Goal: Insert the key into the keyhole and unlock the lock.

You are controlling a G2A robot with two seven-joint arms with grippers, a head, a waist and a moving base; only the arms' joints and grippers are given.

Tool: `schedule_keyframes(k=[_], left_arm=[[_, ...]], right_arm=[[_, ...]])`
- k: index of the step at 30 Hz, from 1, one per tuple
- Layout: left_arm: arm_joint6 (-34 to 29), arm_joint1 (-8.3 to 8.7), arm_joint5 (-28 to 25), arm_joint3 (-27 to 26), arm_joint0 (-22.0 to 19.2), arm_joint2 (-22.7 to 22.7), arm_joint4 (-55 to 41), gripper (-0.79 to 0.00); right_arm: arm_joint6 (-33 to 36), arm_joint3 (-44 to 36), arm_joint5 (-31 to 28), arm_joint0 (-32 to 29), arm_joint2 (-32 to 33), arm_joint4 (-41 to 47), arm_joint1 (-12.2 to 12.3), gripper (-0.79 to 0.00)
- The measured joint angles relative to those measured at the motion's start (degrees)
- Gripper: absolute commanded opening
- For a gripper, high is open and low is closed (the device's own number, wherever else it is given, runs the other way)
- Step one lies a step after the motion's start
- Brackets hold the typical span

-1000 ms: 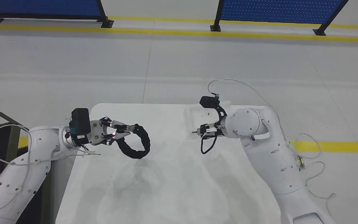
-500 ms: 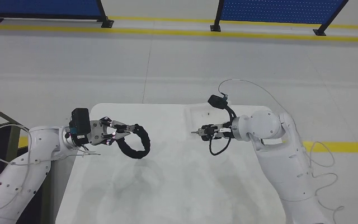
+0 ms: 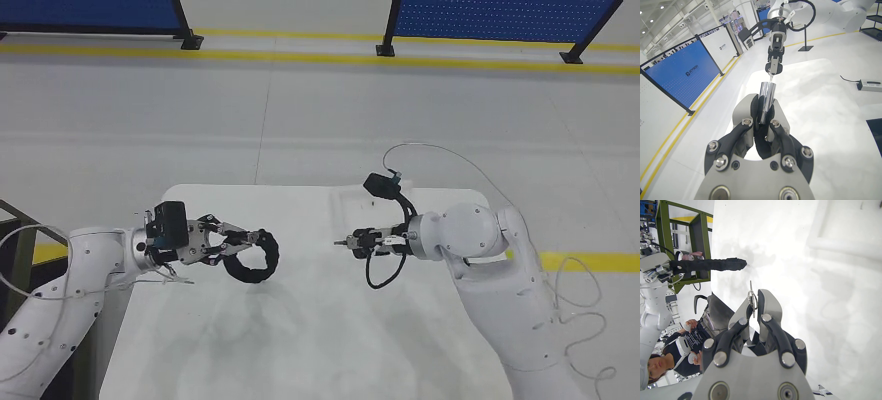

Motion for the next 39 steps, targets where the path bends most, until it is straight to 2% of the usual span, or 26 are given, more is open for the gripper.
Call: schedule_keyframes(k=[6, 16, 21, 32, 39], left_arm=[[4.0, -1.59, 3.0, -1.3, -2.3, 4.2, 5.6, -0.785], [13.6, -4.22, 9.6, 3.8, -6.3, 10.8, 15.1, -0.785], [18.3, -5.35, 11.2, 6.8, -7.7, 13.2, 16.8, -0.785], [18.3, -5.34, 11.1, 6.8, -7.6, 13.2, 16.7, -0.785], [12.1, -5.55, 11.3, 5.9, -5.1, 11.9, 11.6, -0.785]], right_arm=[[-1.3, -7.4, 1.3, -2.3, -0.8, 1.7, 1.6, -0.785], [-1.0, -15.4, 0.9, -5.1, 0.2, 4.3, 5.3, -0.785], [-0.8, -15.8, 0.8, -5.0, 0.1, 4.6, 5.5, -0.785], [-0.8, -15.8, 0.8, -5.0, 0.1, 4.6, 5.5, -0.785], [-1.8, -21.5, 0.7, -7.3, -1.1, -1.9, 6.2, -0.785]])
